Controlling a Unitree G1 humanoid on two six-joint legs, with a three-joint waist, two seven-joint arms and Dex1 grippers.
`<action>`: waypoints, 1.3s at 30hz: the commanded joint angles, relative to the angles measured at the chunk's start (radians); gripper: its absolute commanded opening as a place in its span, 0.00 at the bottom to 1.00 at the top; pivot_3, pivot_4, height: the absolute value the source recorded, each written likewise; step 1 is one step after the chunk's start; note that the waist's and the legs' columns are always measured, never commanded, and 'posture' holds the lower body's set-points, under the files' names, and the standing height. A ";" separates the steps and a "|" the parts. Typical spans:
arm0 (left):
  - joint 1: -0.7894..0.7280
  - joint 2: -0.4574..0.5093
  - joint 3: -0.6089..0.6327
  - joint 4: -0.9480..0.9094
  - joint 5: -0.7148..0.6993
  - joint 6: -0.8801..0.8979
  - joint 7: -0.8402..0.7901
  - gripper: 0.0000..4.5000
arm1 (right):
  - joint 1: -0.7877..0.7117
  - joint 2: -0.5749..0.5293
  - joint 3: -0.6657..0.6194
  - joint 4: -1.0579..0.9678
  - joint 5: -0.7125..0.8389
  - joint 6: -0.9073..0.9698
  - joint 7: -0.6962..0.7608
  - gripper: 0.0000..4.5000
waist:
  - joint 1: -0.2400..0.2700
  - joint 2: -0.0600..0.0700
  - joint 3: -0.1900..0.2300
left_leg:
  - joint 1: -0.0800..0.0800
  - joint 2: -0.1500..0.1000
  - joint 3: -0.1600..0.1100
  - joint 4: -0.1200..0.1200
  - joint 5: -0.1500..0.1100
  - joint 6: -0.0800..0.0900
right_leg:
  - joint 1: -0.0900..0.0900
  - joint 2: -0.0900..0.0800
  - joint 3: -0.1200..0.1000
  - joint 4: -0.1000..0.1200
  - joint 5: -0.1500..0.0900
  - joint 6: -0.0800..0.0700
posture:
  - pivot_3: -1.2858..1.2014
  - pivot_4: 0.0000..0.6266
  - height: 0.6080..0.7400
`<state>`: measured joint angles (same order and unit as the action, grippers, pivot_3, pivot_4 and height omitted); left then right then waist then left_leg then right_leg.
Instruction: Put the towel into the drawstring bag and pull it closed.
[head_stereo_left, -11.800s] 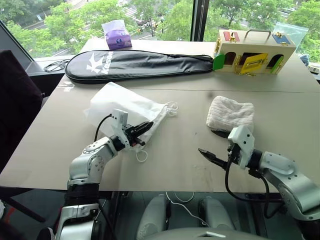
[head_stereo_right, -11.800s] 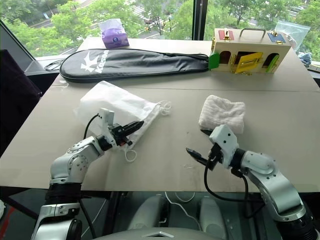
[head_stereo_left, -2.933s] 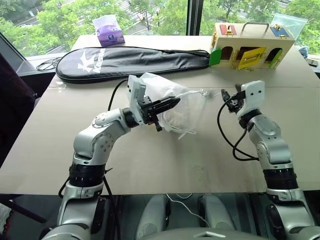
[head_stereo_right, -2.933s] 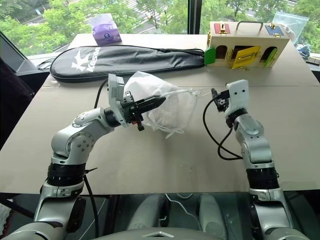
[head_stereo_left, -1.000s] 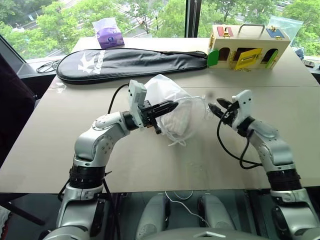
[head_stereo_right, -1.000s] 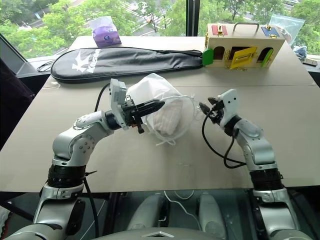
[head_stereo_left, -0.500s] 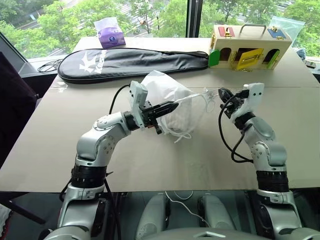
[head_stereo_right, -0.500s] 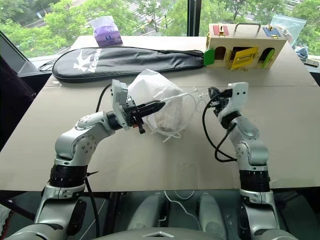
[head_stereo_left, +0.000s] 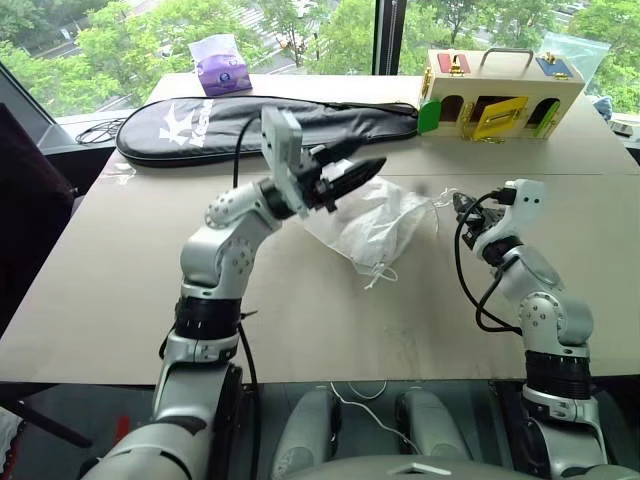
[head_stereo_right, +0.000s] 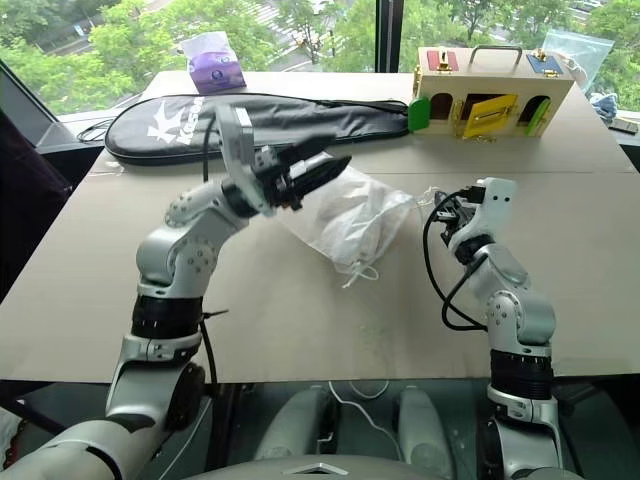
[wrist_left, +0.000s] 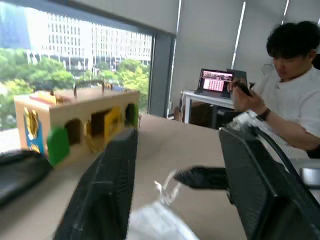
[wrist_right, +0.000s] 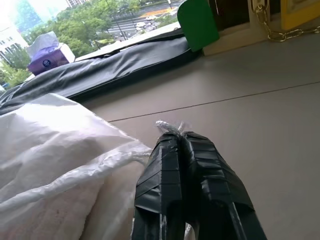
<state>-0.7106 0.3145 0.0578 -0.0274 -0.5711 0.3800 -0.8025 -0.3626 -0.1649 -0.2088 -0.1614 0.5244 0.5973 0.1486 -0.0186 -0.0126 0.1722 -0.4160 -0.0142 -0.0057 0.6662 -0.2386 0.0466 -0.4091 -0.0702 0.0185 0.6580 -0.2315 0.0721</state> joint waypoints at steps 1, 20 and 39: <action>0.026 0.014 0.088 -0.035 -0.098 0.057 0.017 0.96 | -0.026 0.006 -0.036 -0.043 0.026 0.027 -0.042 0.00 | -0.007 0.000 0.000 | 0.000 0.000 0.000 0.000 0.000 0.000 | 0.000 0.000 0.000 0.000 0.000 0.000 | 0.52 0.24 1.00; 0.546 0.261 -0.277 -0.401 0.187 -0.030 -0.099 0.96 | -0.023 0.062 -0.057 -0.035 0.040 0.085 -0.140 0.00 | -0.012 0.001 0.001 | 0.000 0.001 0.001 -0.003 0.000 0.000 | -0.003 0.000 0.002 0.000 -0.002 -0.003 | 0.52 0.24 1.00; 0.406 0.074 -0.330 -0.055 0.274 -0.176 -0.128 0.96 | -0.004 0.072 -0.037 -0.065 0.027 0.088 -0.157 0.00 | -0.016 0.001 0.001 | 0.000 0.001 0.001 -0.004 0.000 0.000 | -0.003 0.000 0.001 0.000 0.000 0.000 | 0.52 0.24 1.00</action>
<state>-0.3004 0.3959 -0.3008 -0.0901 -0.2787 0.2114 -0.9353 -0.3666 -0.0923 -0.2421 -0.1762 0.5519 0.6949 -0.0063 -0.0351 -0.0118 0.1729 -0.4165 -0.0134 -0.0048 0.6626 -0.2387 0.0467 -0.4121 -0.0703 0.0195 0.6579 -0.2317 0.0721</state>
